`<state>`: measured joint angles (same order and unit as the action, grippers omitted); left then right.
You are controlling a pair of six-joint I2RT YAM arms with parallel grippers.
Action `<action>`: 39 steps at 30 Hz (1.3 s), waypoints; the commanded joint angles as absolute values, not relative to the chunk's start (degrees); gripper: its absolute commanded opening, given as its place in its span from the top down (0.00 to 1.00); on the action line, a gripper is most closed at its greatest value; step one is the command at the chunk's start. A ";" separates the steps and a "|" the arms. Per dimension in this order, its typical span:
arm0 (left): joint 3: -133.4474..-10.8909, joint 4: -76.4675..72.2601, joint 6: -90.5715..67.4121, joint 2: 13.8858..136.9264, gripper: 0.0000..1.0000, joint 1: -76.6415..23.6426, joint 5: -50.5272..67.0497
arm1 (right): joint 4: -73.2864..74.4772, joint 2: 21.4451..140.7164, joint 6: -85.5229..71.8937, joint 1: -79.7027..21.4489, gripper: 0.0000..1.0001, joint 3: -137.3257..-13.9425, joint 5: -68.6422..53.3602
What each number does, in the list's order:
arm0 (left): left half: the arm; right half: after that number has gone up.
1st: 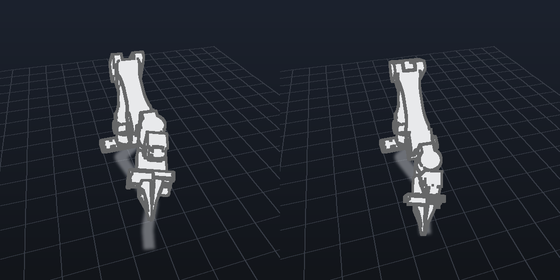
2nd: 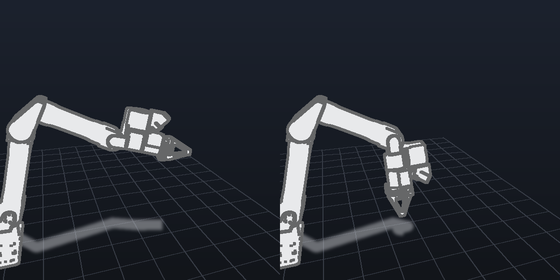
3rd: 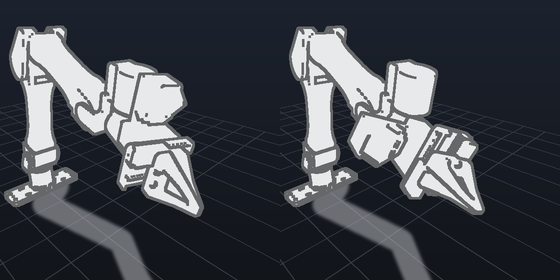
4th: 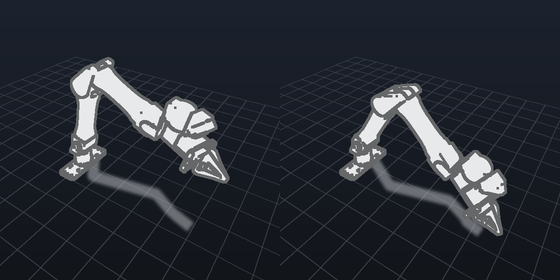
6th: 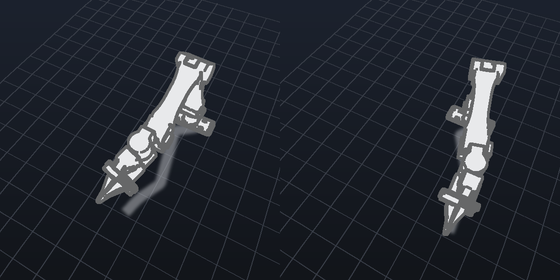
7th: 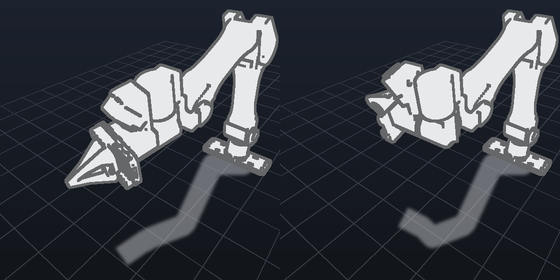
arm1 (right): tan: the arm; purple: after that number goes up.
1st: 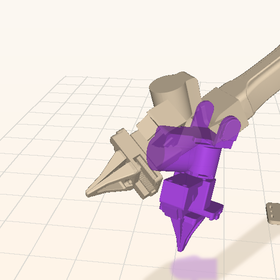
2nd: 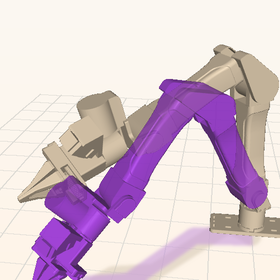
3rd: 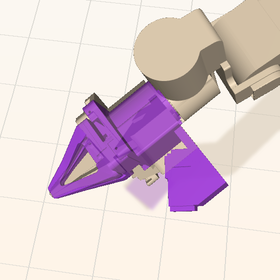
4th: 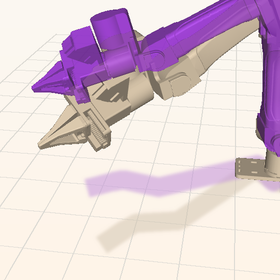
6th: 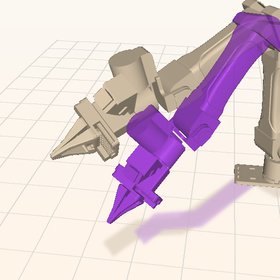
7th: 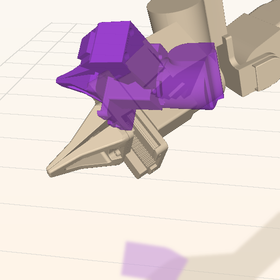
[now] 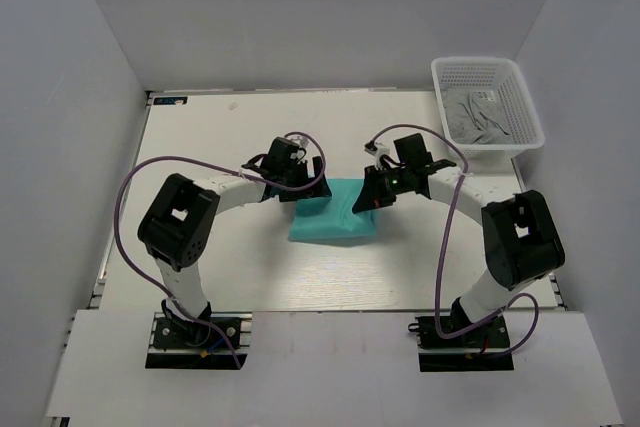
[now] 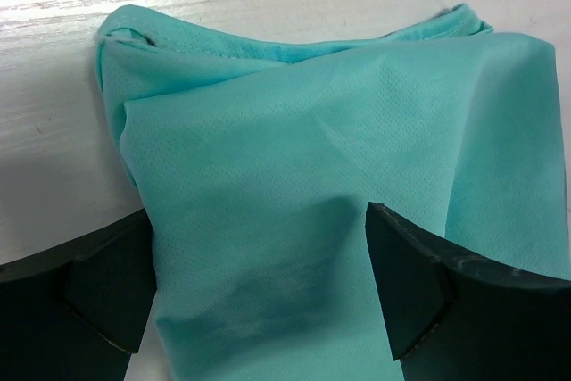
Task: Fold and stack the t-shirts
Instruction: Smooth out wrinkles on the folded tshirt
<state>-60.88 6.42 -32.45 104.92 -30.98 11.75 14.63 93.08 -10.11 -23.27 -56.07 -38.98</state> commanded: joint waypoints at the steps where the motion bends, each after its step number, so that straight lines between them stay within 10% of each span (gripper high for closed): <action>1: -60.21 11.16 -32.87 107.93 0.00 -31.20 10.55 | 12.31 92.28 -10.81 -22.50 1.00 -54.94 -38.85; 13: -61.79 16.00 -34.63 107.93 0.00 -31.20 4.04 | 11.95 95.18 -13.18 -18.11 1.00 -48.17 -35.42; 20: -62.31 17.05 -35.16 107.93 0.00 -31.20 3.52 | 14.32 90.45 -12.39 -17.75 0.67 -47.29 -35.16; 24: -62.31 17.05 -35.16 107.40 0.00 -31.20 3.52 | 17.75 86.58 -10.81 -17.67 0.10 -48.16 -33.84; 39: -60.64 16.53 -35.16 104.33 0.00 -31.20 2.99 | 18.81 86.55 -13.97 -18.10 0.10 -51.94 -27.16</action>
<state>-62.92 11.62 -35.42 104.90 -31.40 4.89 20.43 83.33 -12.78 -17.76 -48.93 -28.38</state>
